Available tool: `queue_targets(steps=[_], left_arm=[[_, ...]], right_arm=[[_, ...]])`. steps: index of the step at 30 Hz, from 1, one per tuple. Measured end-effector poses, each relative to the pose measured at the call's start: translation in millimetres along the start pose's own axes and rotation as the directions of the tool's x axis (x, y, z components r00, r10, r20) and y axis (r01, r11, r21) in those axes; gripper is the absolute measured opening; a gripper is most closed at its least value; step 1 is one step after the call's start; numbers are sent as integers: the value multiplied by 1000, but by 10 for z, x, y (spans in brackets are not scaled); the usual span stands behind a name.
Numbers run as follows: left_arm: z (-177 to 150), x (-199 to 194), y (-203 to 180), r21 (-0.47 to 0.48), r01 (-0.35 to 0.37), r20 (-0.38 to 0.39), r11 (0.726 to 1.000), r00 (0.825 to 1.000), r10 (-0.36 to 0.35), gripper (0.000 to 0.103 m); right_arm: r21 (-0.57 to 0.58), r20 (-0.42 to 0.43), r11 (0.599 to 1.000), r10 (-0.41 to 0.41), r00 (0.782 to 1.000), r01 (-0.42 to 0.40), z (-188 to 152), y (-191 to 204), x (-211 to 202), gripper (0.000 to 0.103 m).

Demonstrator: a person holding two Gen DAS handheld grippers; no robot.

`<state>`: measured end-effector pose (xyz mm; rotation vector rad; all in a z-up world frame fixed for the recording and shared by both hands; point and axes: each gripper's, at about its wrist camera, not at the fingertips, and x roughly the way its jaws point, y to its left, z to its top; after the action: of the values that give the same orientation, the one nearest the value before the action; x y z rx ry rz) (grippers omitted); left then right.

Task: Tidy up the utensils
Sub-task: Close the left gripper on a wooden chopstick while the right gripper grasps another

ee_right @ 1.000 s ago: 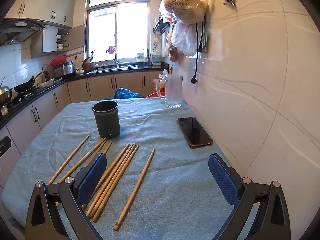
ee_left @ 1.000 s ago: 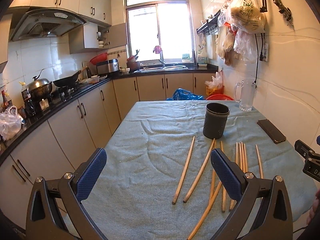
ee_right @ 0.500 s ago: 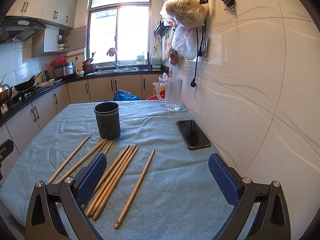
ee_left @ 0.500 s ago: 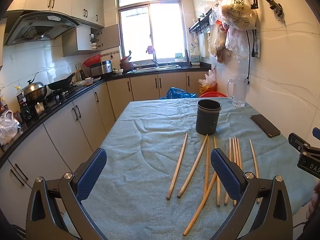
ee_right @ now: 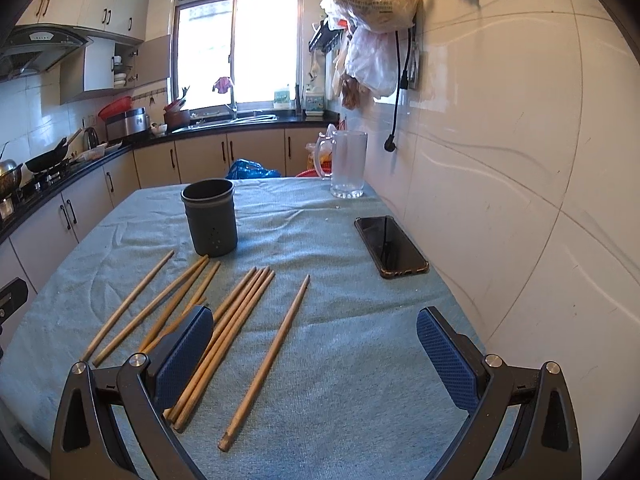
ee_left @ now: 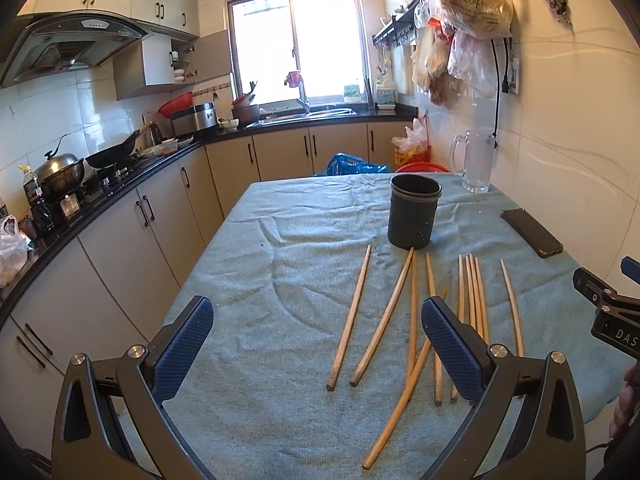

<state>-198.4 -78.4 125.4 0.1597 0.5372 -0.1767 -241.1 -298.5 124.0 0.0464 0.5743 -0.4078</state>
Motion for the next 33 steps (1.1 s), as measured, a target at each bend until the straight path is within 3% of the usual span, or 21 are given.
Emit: queue_targets(steps=[9, 15, 18, 20, 25, 28, 31, 33], left_arm=[[134, 304, 83, 68, -65, -17, 996, 998, 66, 103], [313, 608, 158, 82, -17, -64, 996, 998, 22, 103], [414, 857, 145, 98, 13, -135, 995, 991, 0, 103], [469, 1002, 138, 79, 58, -196, 995, 980, -42, 103], [376, 1057, -59, 33, 264, -254, 964, 935, -248, 101], [179, 1082, -308, 83, 378, -330, 922, 884, -332, 85], [14, 1089, -527, 144, 442, -389, 885, 848, -360, 69], [-68, 1101, -661, 188, 479, -420, 857, 828, -371, 64]], right_arm=[[47, -70, 999, 1, 998, 2, -39, -139, 251, 103], [52, -118, 999, 22, 993, -16, -40, -161, 458, 103], [45, -148, 998, 40, 988, -34, -21, -150, 570, 103], [56, -182, 996, 76, 980, -67, 14, -158, 673, 103], [110, -234, 983, 168, 958, -146, 26, -156, 868, 102], [136, -286, 976, 204, 936, -171, 11, -158, 1049, 95], [154, -321, 971, 225, 920, -184, -15, -150, 1179, 85], [162, -331, 967, 239, 913, -194, -25, -140, 1228, 81]])
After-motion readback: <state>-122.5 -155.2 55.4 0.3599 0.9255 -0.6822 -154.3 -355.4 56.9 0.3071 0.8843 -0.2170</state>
